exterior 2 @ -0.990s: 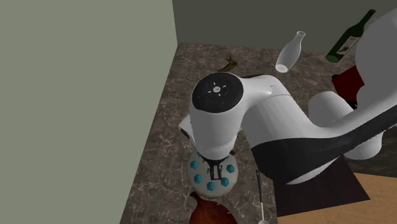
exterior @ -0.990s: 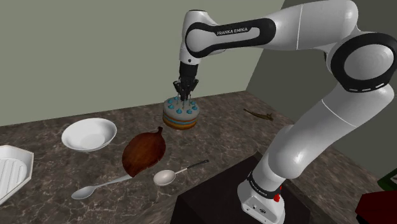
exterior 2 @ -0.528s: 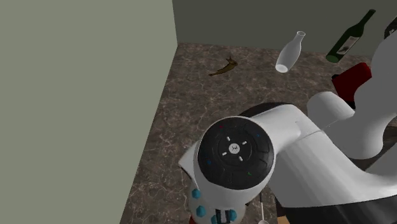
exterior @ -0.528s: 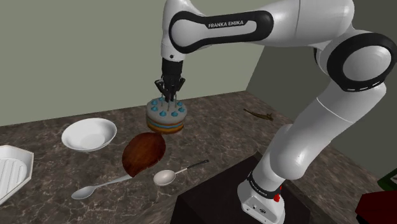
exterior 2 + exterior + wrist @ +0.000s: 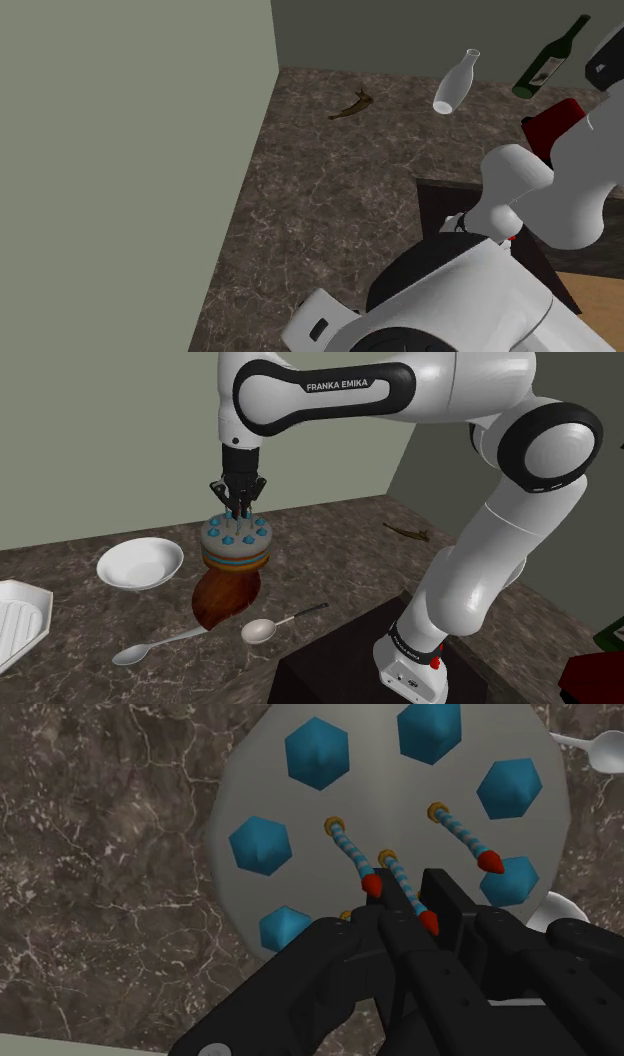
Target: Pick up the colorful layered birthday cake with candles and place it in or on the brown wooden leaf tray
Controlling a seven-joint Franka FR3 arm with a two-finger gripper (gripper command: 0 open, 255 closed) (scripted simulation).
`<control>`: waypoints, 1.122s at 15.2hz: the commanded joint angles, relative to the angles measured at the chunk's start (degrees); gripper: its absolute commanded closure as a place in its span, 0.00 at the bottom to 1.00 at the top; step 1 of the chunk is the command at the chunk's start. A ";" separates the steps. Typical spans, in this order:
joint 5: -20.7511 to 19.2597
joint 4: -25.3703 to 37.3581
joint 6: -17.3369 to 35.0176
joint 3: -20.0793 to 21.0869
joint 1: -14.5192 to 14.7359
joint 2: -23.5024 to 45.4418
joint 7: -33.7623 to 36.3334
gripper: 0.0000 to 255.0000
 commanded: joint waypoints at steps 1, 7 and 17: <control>-0.09 -0.84 1.40 0.07 0.05 0.40 0.16 1.00; -0.26 -4.44 5.92 0.16 0.11 1.34 0.21 1.00; -0.84 -9.44 13.40 0.29 0.23 3.89 0.49 1.00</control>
